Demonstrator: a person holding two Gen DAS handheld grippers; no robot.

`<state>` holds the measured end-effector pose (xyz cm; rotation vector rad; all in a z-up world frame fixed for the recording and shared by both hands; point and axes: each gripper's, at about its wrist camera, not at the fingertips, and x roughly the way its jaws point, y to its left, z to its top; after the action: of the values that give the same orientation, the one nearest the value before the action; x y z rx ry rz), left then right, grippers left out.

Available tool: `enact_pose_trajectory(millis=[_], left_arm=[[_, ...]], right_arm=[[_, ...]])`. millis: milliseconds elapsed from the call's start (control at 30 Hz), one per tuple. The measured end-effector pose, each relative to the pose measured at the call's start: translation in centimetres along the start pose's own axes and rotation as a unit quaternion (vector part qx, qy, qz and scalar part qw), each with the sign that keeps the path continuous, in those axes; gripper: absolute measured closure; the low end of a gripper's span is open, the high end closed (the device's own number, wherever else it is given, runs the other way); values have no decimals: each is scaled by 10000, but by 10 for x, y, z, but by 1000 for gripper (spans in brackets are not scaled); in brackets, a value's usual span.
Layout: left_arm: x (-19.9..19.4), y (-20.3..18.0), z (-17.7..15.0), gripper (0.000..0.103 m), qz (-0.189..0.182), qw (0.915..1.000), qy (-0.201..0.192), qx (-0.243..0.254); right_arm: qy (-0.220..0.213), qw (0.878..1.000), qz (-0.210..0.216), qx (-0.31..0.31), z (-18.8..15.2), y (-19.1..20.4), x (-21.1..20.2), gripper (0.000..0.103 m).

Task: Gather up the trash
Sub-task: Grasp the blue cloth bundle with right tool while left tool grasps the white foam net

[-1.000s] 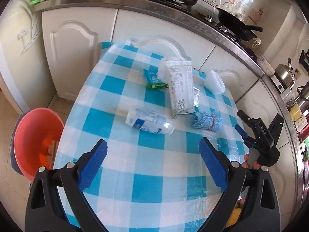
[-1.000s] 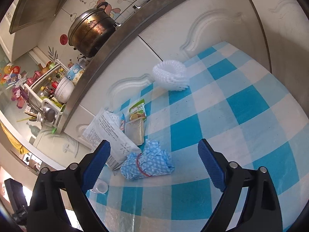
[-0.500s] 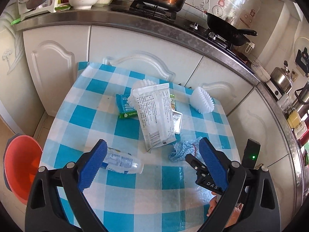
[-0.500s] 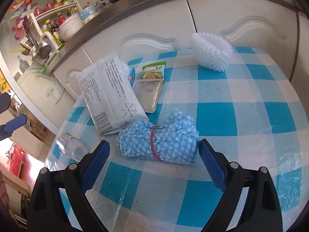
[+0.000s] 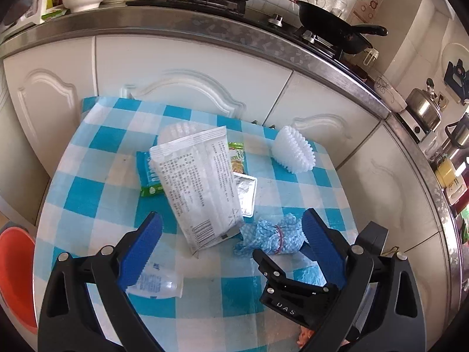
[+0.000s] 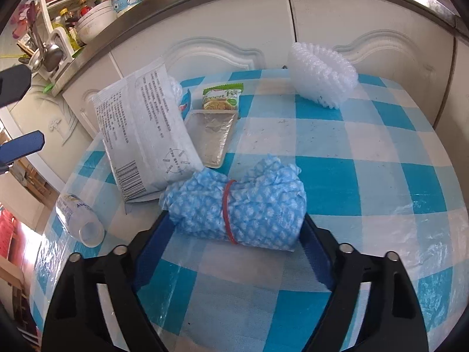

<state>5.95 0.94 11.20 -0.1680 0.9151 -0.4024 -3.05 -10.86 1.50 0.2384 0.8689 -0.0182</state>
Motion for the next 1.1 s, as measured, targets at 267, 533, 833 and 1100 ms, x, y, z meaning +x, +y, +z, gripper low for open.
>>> enact_pose_trajectory(millis=[267, 533, 833, 1100], left_arm=[[64, -50, 39, 7, -429, 9981, 341, 294], [158, -107, 70, 7, -320, 9934, 988, 496], [224, -158, 84, 7, 1, 9895, 1261, 712], [261, -145, 83, 43, 531, 9799, 1810, 643]], right_arm=[[-204, 9948, 479, 872, 2, -39, -8, 53], [-408, 9851, 716, 1510, 1, -67, -13, 55], [-416, 9830, 816, 1592, 0, -70, -14, 65], [-368, 9815, 769, 1712, -2, -72, -13, 62]])
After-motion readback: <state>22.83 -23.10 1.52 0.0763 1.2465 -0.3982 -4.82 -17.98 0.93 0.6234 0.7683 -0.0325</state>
